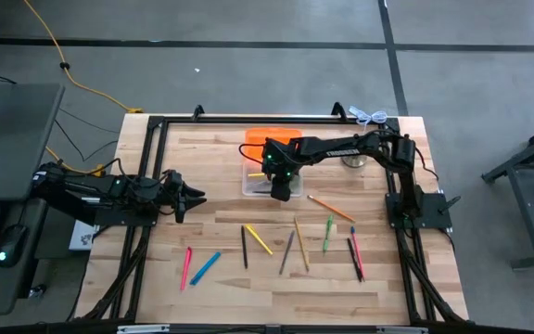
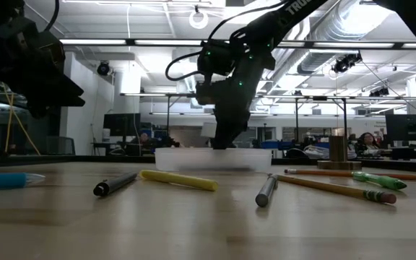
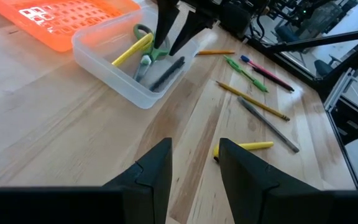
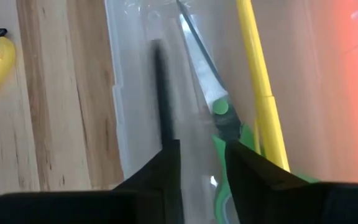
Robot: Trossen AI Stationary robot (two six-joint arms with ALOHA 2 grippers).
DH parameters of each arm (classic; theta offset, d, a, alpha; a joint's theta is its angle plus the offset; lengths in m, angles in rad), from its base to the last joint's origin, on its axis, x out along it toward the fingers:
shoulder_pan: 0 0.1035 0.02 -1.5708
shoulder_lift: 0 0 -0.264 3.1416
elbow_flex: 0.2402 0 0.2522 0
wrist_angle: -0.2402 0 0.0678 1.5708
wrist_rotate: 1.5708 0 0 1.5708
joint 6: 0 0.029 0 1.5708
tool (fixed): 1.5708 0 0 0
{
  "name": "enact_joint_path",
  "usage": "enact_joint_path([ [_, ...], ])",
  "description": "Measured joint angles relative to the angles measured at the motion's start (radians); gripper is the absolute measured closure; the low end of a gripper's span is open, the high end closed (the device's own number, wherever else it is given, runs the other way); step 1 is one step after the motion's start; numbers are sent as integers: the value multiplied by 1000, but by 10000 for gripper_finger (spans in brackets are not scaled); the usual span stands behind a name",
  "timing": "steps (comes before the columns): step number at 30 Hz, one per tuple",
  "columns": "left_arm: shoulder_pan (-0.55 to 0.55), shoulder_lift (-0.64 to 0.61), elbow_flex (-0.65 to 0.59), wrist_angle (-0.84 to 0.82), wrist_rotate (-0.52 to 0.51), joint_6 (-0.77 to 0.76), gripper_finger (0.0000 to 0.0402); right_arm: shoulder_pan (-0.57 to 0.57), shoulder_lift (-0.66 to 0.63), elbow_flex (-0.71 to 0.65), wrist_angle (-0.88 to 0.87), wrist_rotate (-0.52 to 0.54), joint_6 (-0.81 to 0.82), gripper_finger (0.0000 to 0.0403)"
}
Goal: Pick & place school supplies into a supply box
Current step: Put the top black pen into the orange supply box, then put the yellow pencil into the orange supply box
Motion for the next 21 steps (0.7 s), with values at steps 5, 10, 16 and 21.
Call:
enact_joint_path([
  [5, 0, 0, 0, 0, 1, 0, 240, 0, 0, 4, -7, 1, 0, 280],
  [10, 0, 0, 0, 0, 2, 0, 241, 0, -1, 78, -94, 5, 0, 283],
  [16, 0, 0, 0, 0, 4, 0, 241, 0, -2, 236, -312, 3, -2, 290],
  [21, 0, 0, 0, 0, 34, 0, 241, 5, -2, 357, -521, 0, 10, 289],
])
